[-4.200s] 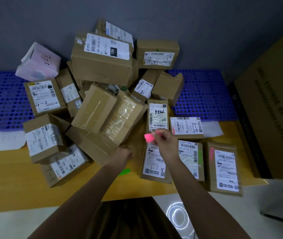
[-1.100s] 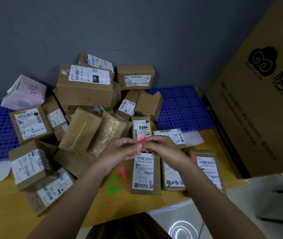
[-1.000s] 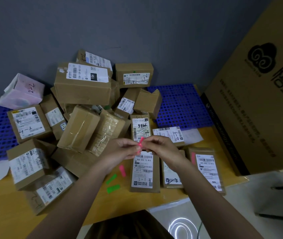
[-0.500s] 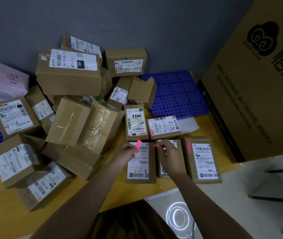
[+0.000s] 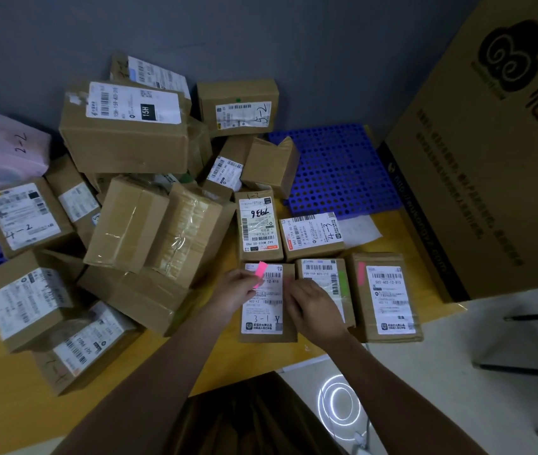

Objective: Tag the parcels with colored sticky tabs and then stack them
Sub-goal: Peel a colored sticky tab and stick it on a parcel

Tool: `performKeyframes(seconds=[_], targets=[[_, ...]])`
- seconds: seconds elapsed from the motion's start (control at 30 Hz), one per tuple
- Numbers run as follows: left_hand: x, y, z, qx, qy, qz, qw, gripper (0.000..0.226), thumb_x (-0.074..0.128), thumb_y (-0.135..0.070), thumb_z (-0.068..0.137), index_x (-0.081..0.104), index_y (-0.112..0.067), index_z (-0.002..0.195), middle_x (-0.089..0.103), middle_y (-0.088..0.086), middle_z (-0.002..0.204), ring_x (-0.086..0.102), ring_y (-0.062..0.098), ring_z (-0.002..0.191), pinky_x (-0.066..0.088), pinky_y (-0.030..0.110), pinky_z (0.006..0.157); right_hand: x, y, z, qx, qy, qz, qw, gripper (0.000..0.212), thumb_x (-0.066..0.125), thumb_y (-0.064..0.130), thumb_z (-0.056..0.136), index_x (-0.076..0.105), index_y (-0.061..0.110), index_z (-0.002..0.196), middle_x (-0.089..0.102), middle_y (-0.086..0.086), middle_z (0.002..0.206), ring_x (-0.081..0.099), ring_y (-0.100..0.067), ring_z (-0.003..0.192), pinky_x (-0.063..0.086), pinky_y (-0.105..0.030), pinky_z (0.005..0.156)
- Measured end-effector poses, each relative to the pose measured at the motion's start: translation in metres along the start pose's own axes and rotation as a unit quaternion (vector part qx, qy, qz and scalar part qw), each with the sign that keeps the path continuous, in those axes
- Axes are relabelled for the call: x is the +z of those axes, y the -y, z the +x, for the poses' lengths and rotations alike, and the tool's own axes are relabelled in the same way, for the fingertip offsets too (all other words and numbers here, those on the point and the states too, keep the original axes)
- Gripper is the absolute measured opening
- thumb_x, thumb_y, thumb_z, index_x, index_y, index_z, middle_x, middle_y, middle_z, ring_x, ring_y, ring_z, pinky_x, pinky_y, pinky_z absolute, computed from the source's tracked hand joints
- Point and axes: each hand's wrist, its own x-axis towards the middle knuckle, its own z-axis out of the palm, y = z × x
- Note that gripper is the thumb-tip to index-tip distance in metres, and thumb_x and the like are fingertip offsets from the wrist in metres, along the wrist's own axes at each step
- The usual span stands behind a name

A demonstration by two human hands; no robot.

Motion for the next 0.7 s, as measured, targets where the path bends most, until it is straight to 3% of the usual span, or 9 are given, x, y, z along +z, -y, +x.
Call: performKeyframes(seconds=[0.07,0.17,0.27,0.57,0.63,0.7], targets=[[-0.001,0.003,0.000,0.006,-0.001,0.009,1.000,0.008,0.064,-0.007,0.088,0.059,-0.003,0.091,0.065,0.017,0.112,0.061,0.021,0.107,0.048,0.024,0.084,-0.004,0.003,0.006,0.025,0.007,0.012,1.000,0.035,0.039,0.024,0.093,0.064,0.003,0.106,0.068,-0.011,0.096,0.063,-0.027,0.088,0.056,-0.036,0.067],[0.000,0.005,0.000,0.011,-0.005,0.017,1.000,0.010,0.064,-0.007,0.088,0.059,-0.002,0.094,0.065,0.016,0.113,0.061,0.021,0.106,0.048,0.023,0.083,-0.004,0.006,0.007,0.049,0.020,0.034,0.998,0.042,0.036,0.028,0.092,0.064,0.005,0.113,0.067,-0.010,0.112,0.061,-0.027,0.103,0.049,-0.030,0.082],[0.001,0.006,0.000,0.010,-0.016,0.021,1.000,0.008,0.065,-0.007,0.087,0.058,-0.006,0.086,0.064,0.015,0.113,0.061,0.022,0.107,0.048,0.022,0.081,-0.003,0.004,0.005,0.064,0.021,0.048,0.997,0.042,0.037,0.029,0.092,0.063,0.005,0.115,0.066,-0.010,0.115,0.060,-0.028,0.106,0.047,-0.031,0.084],[-0.009,0.003,-0.011,0.025,0.025,0.018,0.999,0.022,0.064,-0.012,0.089,0.059,0.001,0.107,0.066,0.013,0.109,0.062,0.020,0.104,0.049,0.021,0.079,-0.010,0.001,0.003,0.079,-0.006,0.065,0.995,0.016,0.055,0.009,0.093,0.064,0.010,0.106,0.066,-0.002,0.107,0.061,-0.019,0.095,0.047,-0.028,0.071],[-0.023,0.006,-0.016,0.077,-0.023,0.050,0.996,0.007,0.063,-0.014,0.091,0.062,-0.008,0.094,0.068,0.008,0.094,0.066,0.023,0.091,0.054,0.026,0.071,-0.010,0.006,0.007,0.069,-0.028,0.077,0.994,0.015,0.056,0.010,0.093,0.065,0.010,0.105,0.063,-0.001,0.112,0.059,-0.014,0.094,0.046,-0.023,0.069],[-0.044,0.014,-0.016,0.152,-0.109,0.169,0.968,0.011,0.061,-0.023,0.093,0.061,-0.021,0.082,0.069,0.001,0.076,0.067,0.025,0.073,0.056,0.038,0.064,-0.006,0.011,0.010,0.069,-0.040,0.082,0.993,0.016,0.055,0.014,0.092,0.066,0.010,0.104,0.060,-0.001,0.116,0.060,-0.014,0.094,0.047,-0.022,0.070]])
